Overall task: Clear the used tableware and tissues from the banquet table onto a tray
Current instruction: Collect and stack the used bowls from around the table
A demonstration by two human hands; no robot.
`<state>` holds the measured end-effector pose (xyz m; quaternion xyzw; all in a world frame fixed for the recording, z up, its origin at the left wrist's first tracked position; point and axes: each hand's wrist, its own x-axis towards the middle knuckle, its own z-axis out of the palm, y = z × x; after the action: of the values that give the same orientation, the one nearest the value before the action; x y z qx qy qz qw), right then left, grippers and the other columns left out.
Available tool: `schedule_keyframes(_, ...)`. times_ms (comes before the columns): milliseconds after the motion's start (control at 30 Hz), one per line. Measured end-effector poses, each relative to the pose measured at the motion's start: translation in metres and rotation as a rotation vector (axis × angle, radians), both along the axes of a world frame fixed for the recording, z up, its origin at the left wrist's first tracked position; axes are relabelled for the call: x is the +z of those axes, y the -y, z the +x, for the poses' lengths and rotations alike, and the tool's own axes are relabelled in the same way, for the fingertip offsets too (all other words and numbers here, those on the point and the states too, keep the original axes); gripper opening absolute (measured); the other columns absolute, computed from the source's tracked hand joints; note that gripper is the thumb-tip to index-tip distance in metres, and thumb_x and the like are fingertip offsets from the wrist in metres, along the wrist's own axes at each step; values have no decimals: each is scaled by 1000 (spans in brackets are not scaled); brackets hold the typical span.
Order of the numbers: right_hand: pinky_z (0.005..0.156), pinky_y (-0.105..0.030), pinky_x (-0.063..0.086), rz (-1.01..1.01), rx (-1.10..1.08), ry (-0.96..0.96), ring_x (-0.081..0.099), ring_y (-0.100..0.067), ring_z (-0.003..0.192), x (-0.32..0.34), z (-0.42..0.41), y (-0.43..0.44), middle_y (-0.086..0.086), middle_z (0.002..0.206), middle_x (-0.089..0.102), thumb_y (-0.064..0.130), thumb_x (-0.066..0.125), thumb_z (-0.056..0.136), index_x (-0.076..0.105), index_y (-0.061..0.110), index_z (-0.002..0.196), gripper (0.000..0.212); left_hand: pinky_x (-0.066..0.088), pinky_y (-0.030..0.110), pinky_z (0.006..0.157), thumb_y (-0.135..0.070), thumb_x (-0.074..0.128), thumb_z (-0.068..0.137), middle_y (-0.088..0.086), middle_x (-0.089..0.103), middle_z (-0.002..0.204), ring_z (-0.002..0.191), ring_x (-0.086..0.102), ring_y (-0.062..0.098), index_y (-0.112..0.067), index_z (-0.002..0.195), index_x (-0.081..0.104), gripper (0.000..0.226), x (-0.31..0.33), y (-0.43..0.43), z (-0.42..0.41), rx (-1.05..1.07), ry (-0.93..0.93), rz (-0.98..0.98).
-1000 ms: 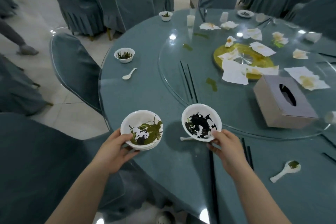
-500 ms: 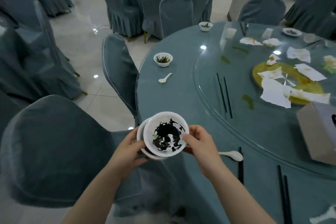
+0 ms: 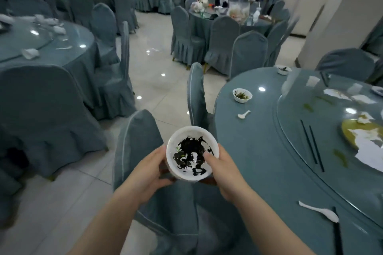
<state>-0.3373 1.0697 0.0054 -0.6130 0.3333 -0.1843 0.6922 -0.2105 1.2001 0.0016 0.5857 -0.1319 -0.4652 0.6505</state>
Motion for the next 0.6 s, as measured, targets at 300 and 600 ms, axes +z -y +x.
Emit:
schedule_keyframes(300,72,-41,60,-5,174,2,70,-23,91,8,110,-99,-4,105,70,13,51,96,59,24,114,23,59,36,68,-16,56,94,1,73,102,90,70,20,-32,114,64,28,7,-119,98,106,65,-22)
schedule_keyframes(600,85,-42,56,71,288,-45,66,-22,88,12,181,-132,-13,107,71,23,53,97,67,13,110,22,58,34,63,-7,56,89,4,72,106,82,72,20,-28,115,65,35,-8,-183,163,239,-2,-22)
